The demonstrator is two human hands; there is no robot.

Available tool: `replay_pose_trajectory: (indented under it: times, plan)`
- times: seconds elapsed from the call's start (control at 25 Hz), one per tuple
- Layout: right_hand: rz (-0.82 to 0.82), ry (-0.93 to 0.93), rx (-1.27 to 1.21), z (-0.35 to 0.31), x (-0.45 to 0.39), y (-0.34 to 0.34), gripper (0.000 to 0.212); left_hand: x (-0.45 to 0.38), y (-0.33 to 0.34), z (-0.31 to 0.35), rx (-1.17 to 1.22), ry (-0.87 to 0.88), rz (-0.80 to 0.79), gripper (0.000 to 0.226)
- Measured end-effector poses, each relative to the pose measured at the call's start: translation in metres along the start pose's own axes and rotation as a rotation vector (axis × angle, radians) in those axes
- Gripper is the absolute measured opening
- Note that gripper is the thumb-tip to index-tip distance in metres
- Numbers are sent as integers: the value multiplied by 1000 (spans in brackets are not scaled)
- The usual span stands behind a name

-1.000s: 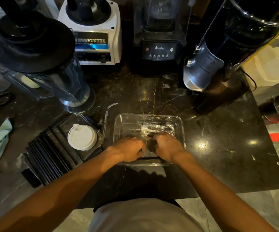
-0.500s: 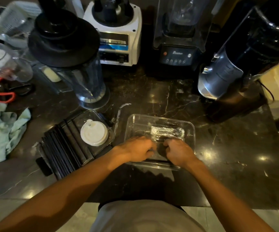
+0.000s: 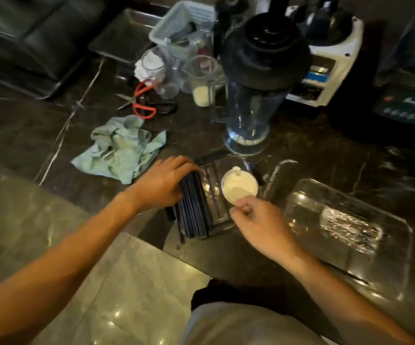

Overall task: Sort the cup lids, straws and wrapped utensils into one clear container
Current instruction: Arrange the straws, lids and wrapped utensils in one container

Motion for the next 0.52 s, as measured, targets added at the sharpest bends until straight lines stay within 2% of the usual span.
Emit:
replay_pose_trajectory:
  times: [0.08,0.16,0.32,0.4,0.52]
  plan:
    - [-106,98,47,8,-7,42,36,14,11,-25,-183,61,-210,94]
    - [-70,108,166,14,-12,66,50,18,25,-34,-292,117,-336,107]
    - [74,183,285,8,-25,88,92,6,50,-36,-476,262,-320,117]
    - [119,204,396,5,-30,100,105,-2,56,-40,-438,319,-377,125]
    - [159,185,517,1,-31,114,108,-15,53,-40,-241,369,-521,133]
Point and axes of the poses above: each hand's wrist, its own x-axis away from the middle knuckle, its own y-axis out of the palm, z = x × y, the point moved 4 cm from there along -x, towards the middle knuckle, and after that the axes turned 5 degrees about z, right-handed, at the moved point
